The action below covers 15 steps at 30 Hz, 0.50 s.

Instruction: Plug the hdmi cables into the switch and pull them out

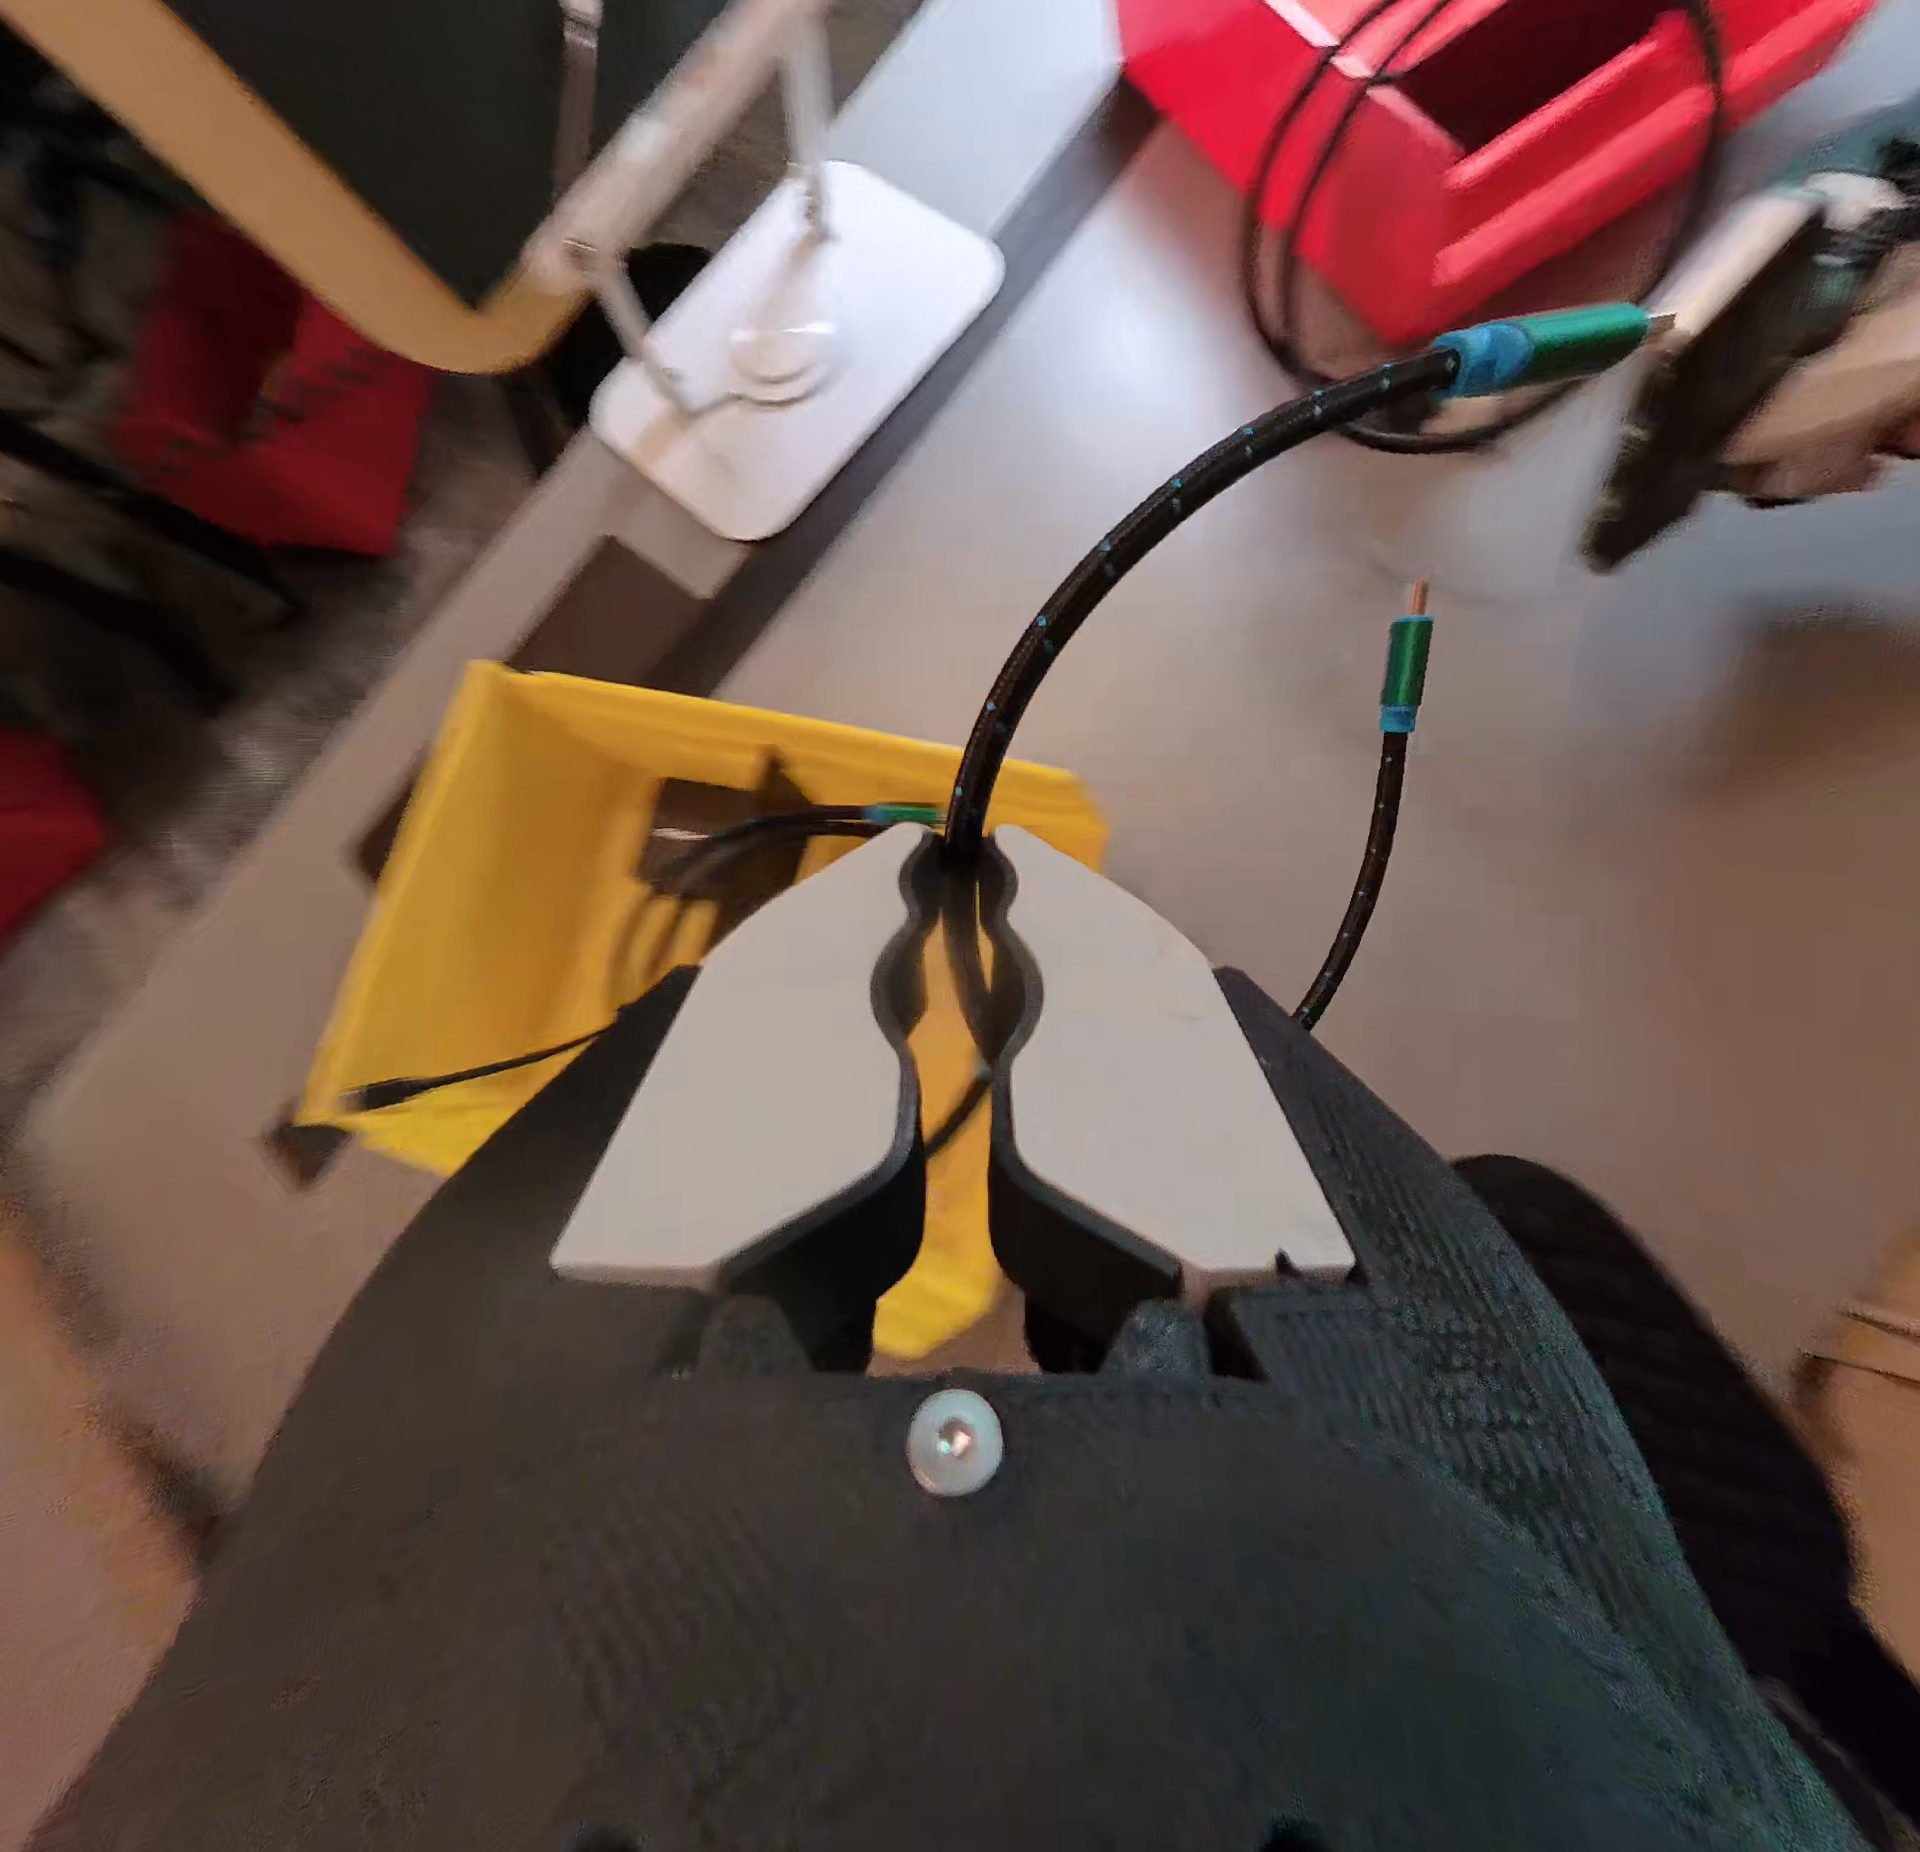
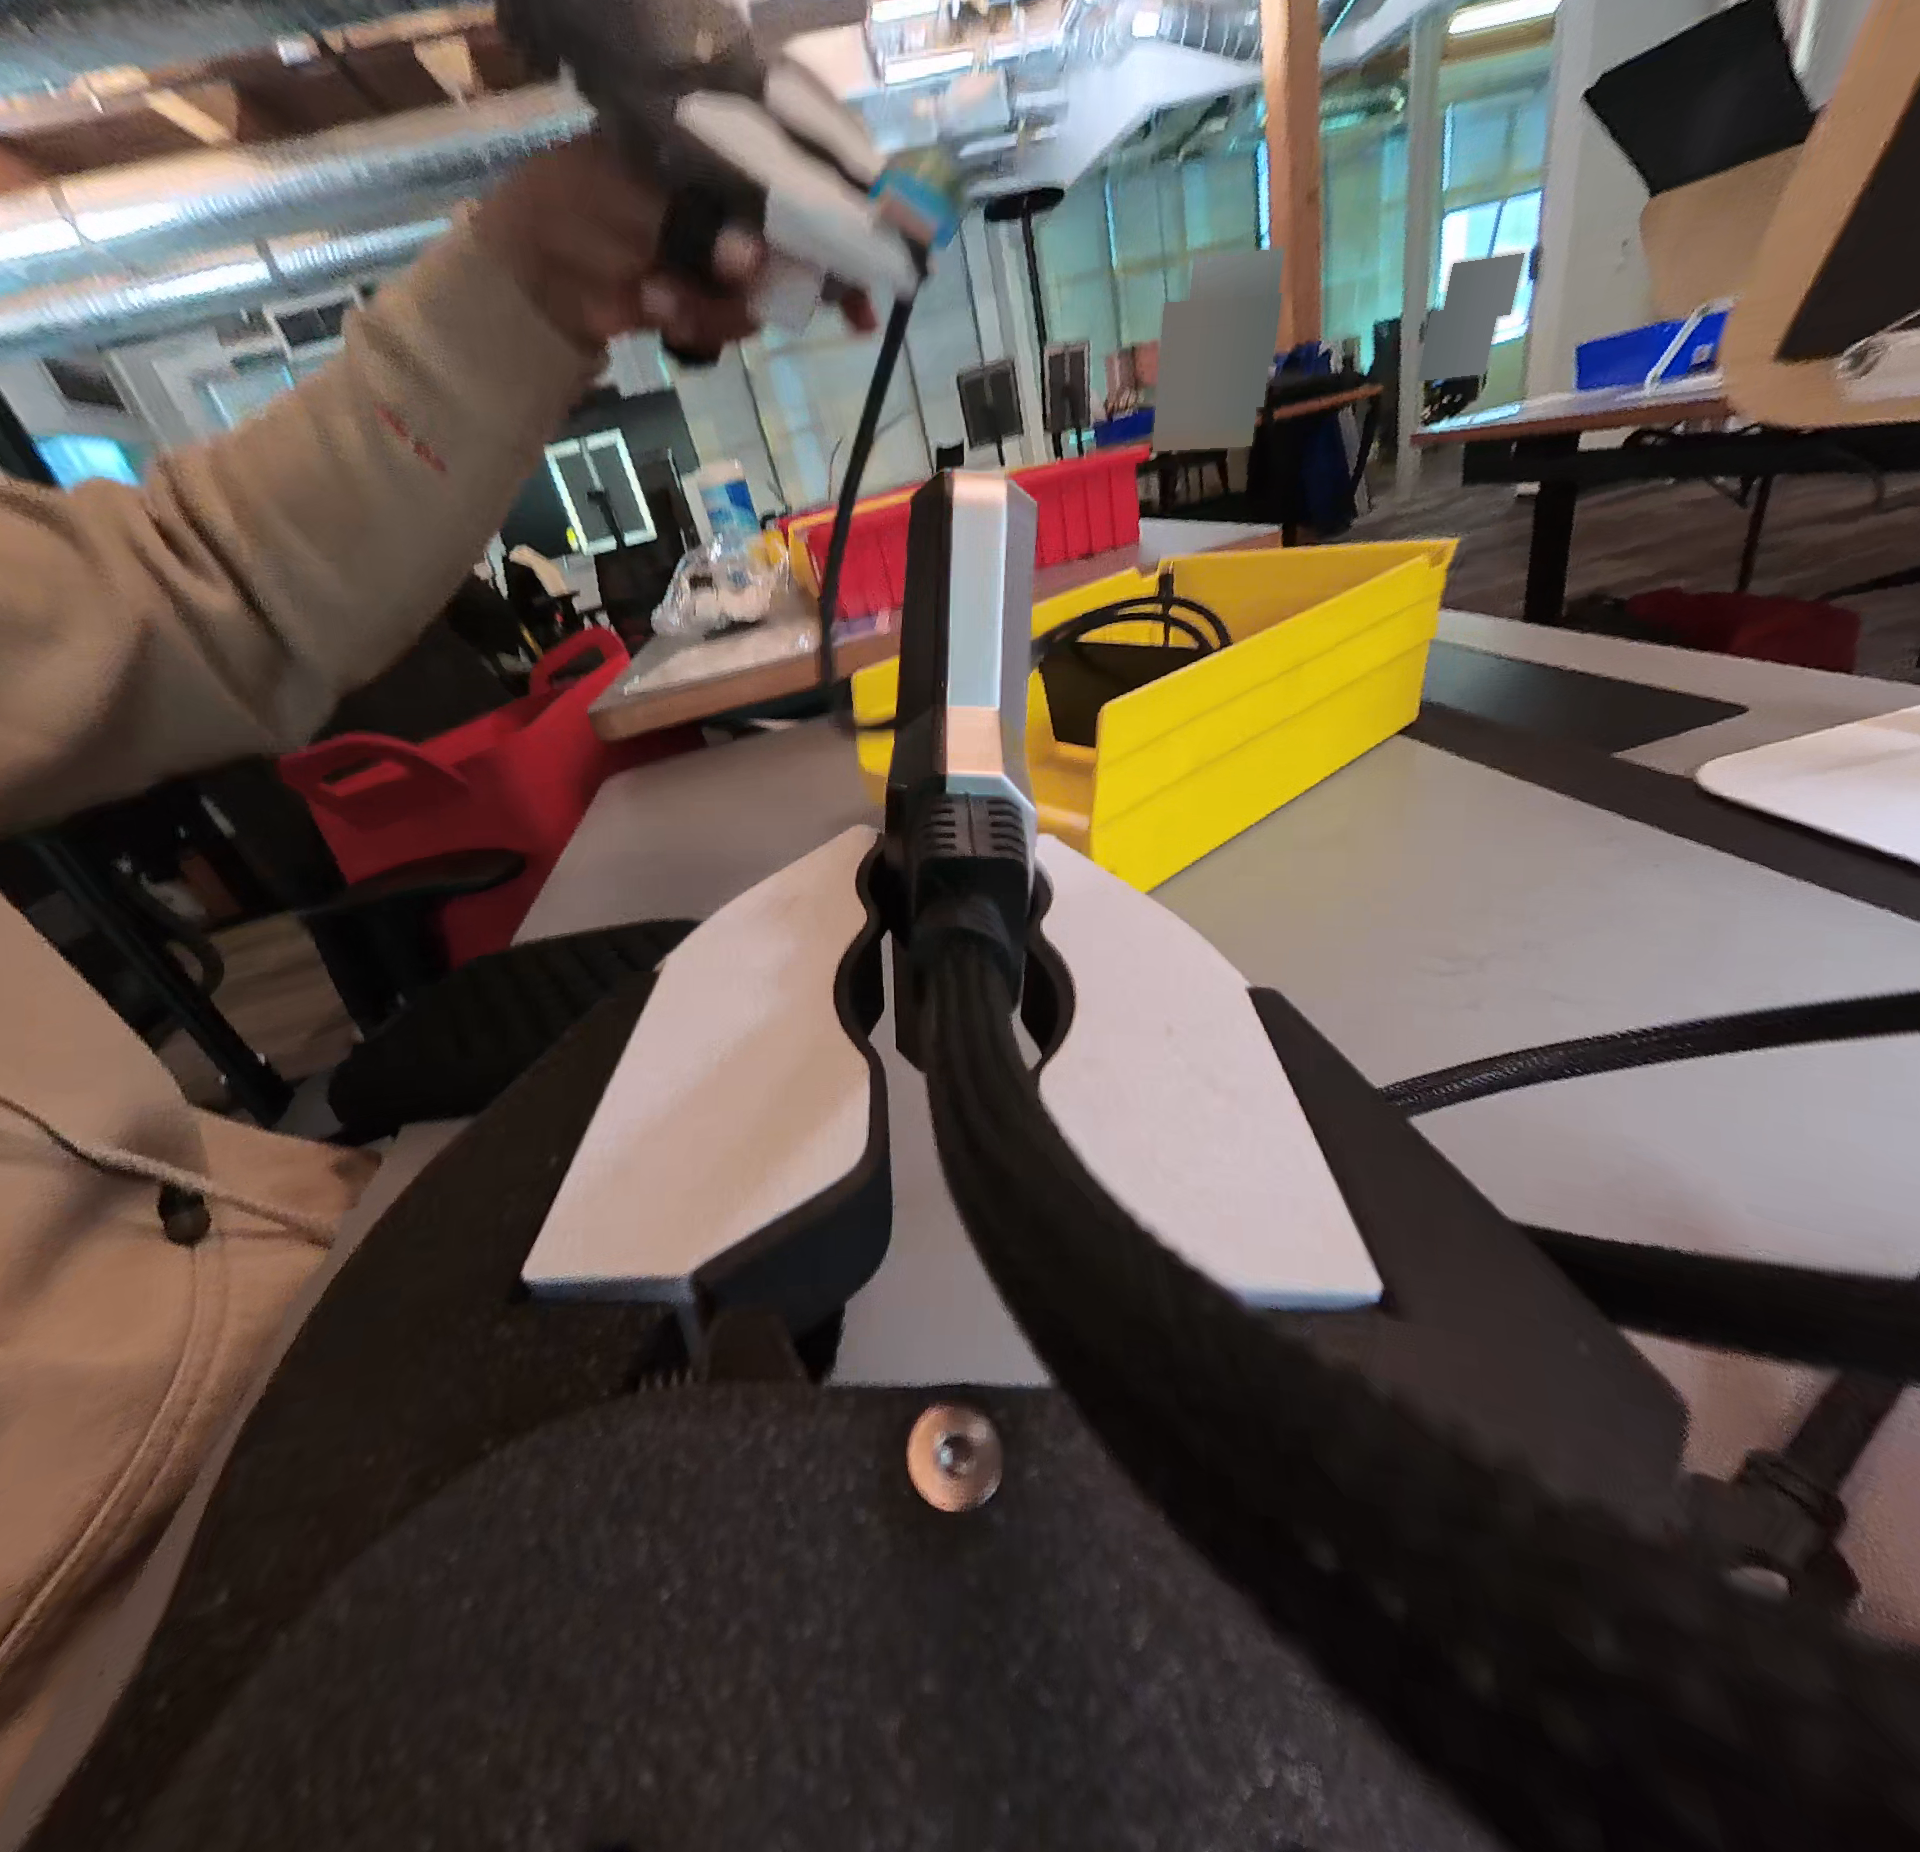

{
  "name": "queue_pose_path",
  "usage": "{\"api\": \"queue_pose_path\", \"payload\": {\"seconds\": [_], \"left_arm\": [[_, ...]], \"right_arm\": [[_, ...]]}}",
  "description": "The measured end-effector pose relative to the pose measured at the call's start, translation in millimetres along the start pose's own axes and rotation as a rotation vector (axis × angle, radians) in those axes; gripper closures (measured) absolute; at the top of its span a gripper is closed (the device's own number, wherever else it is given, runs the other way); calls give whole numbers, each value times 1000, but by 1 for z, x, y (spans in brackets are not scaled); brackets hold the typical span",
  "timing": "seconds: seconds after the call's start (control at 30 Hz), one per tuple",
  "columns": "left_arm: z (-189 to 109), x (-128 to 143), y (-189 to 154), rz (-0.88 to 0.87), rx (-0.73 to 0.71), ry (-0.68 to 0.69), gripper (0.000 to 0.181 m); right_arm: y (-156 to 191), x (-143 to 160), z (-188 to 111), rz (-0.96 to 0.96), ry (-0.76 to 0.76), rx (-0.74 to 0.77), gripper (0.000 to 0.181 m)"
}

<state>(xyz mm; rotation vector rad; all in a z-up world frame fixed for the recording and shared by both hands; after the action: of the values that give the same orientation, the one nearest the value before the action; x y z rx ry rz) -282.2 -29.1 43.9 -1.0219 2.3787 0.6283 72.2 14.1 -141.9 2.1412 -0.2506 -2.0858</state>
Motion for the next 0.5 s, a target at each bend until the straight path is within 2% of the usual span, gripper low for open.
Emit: {"api": "queue_pose_path", "payload": {"seconds": [0.17,0.3,0.43,0.5], "left_arm": [[57,34,-57,-135,264,-52,174],[90,58,-79,-217,326,-127,174],[83,53,-67,-239,254,-274,174],[69,47,-70,-147,201,-390,174]], "right_arm": [[-9,-7,-15,45,-87,31,159],[-15,-6,-21,69,-109,59,159],[-18,-5,-23,86,-122,76,159],[-18,-6,-24,86,-127,85,159]]}}
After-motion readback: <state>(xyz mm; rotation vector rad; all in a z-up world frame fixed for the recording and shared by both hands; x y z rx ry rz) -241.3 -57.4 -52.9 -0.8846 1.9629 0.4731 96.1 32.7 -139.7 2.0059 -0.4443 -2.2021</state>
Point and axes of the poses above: each gripper's, where its closed fingertips meet, z out along the fingers, x out of its underside, y = z × x across the jaws, the point moved 10 cm from there along -z, back along the fingers, and after that the axes turned 7 degrees about y, right-handed, at the moved point
